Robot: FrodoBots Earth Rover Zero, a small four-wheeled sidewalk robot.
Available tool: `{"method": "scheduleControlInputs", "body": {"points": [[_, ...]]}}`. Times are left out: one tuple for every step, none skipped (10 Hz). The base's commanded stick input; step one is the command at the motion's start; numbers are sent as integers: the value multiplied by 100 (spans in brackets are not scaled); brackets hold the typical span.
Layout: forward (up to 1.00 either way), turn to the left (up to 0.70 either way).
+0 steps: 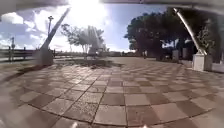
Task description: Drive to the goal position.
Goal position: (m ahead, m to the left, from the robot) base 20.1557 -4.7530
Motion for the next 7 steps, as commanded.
{"method": "scheduleControlInputs", "body": {"points": [[100, 0], [100, 0], [100, 0], [100, 0], [100, 0], [100, 0], [100, 0]]}}
